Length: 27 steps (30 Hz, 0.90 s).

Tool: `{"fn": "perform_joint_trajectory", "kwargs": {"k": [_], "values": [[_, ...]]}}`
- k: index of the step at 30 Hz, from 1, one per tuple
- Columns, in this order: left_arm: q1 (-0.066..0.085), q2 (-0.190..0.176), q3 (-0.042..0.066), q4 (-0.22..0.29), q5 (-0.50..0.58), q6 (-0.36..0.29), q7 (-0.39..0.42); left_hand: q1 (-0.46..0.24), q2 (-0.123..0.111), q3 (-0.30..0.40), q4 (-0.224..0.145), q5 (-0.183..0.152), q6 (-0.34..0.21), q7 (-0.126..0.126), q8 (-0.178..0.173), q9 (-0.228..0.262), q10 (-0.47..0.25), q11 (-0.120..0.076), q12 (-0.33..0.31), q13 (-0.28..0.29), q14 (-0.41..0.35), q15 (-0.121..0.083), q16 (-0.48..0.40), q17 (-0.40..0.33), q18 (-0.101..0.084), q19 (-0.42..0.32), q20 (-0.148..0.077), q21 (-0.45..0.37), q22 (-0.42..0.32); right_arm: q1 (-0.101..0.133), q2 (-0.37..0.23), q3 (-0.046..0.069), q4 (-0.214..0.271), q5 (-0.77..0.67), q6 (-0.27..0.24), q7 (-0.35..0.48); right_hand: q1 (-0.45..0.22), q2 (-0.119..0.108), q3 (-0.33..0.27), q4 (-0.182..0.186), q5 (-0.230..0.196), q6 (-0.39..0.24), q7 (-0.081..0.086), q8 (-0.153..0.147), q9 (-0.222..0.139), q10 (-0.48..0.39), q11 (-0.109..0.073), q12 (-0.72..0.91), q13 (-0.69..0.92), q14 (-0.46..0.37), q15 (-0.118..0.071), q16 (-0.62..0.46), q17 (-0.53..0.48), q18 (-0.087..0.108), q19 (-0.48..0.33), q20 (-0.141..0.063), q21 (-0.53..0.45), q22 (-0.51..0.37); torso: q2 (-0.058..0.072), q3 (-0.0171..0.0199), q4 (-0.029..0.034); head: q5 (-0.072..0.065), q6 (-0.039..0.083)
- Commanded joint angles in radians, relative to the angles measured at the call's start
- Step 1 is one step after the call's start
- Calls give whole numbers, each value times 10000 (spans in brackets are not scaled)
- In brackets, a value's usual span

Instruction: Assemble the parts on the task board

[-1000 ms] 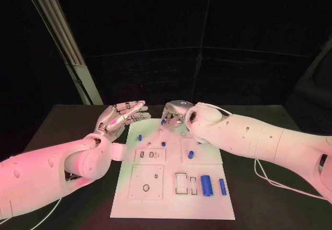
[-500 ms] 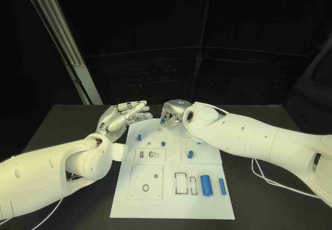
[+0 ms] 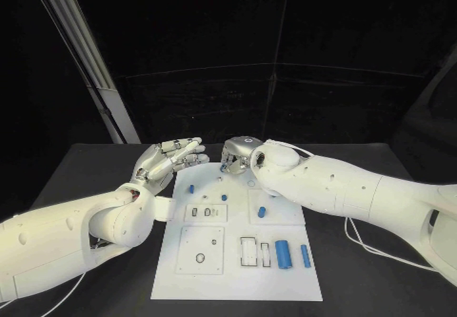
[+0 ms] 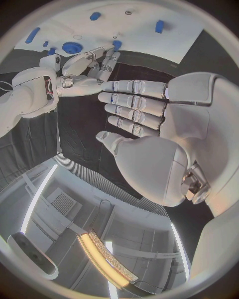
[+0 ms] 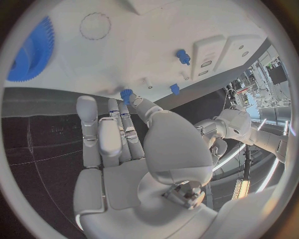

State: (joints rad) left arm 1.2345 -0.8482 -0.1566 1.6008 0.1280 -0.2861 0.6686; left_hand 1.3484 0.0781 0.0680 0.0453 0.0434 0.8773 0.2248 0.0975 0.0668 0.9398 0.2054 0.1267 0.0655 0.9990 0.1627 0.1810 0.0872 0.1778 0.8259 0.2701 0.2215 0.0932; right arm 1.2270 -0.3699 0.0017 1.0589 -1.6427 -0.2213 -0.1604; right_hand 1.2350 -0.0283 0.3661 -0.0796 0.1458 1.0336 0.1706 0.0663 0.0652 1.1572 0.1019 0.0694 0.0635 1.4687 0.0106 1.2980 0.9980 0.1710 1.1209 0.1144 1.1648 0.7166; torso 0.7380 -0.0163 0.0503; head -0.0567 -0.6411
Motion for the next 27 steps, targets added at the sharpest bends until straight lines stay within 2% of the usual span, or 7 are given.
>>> {"fn": "perform_joint_trajectory", "kwargs": {"k": [1,5,12,18,21,24,27], "values": [[26,-7,9,1,-5,141,49,-17,52,16,-70,41,40,405,-44,-15,31,27,-61,-16,45,-18,-57,-12,42,91,4,-36,-13,24,17,4,-1,-93,31,28,0,-167,0,110,-62,-113,20,-48,-11,-114,13,-58,-6,91,50,-23,-40,-134,-33,47,-7,-39,3,1,11,21,-13],[31,-11,9,-17,-5,136,50,-17,52,16,-70,41,40,405,-44,-15,31,27,-61,-16,45,-18,-57,-12,42,91,4,-36,-13,24,18,4,-11,-92,10,62,-26,-386,-130,302,-180,-560,80,-67,-27,-342,79,-42,1,51,109,-74,-171,-118,-104,108,-57,-140,3,-1,4,38,-27],[35,-20,9,-46,-5,133,51,-17,52,16,-70,41,40,405,-44,-15,31,27,-61,-16,45,-18,-57,-12,42,91,4,-36,-13,24,-41,3,39,-57,-148,107,-20,-514,-334,464,-322,-688,100,-46,-8,-446,104,-14,10,24,131,-111,-269,-104,-149,136,-95,-216,1,3,-7,41,-38],[39,-34,9,-95,-5,144,58,-17,52,16,-70,41,40,405,-44,-15,31,27,-61,-16,45,-18,-57,-12,42,91,4,-36,-13,22,-616,3,573,392,-905,224,88,-461,-392,612,-156,-547,124,12,25,-92,66,194,75,63,109,-9,-111,-115,-76,131,-32,-127,3,4,-1,-14,17],[40,-73,9,-107,-5,140,62,-17,52,16,-70,41,40,405,-44,-15,31,27,-61,-16,45,-18,-57,-12,42,91,4,-36,-13,21,-1220,4,1070,1076,-1249,300,153,-592,-458,675,98,-604,79,-21,8,614,-59,567,237,153,20,204,253,-154,100,74,126,135,-17,15,-44,24,18],[40,-125,8,-111,-5,133,65,-21,50,23,-77,41,40,406,-50,-15,31,28,-67,-16,46,-17,-63,-15,42,93,5,-44,-19,20,-1975,6,1688,1847,-1512,340,132,-972,-715,803,1096,-1137,-13,-26,-11,1447,-225,1060,553,289,-115,586,924,-289,589,-55,549,888,-27,27,-121,12,21],[40,-175,7,-118,-4,130,60,-21,50,23,-77,41,40,406,-50,-15,31,28,-67,-16,46,-17,-63,-15,42,93,5,-44,-19,21,-2688,7,2223,2419,-1403,367,167,-1159,-1096,995,1168,-1217,-183,62,30,2147,-423,1750,1114,391,-283,937,1564,-355,837,-208,761,1250,-43,30,-221,8,50]]}}
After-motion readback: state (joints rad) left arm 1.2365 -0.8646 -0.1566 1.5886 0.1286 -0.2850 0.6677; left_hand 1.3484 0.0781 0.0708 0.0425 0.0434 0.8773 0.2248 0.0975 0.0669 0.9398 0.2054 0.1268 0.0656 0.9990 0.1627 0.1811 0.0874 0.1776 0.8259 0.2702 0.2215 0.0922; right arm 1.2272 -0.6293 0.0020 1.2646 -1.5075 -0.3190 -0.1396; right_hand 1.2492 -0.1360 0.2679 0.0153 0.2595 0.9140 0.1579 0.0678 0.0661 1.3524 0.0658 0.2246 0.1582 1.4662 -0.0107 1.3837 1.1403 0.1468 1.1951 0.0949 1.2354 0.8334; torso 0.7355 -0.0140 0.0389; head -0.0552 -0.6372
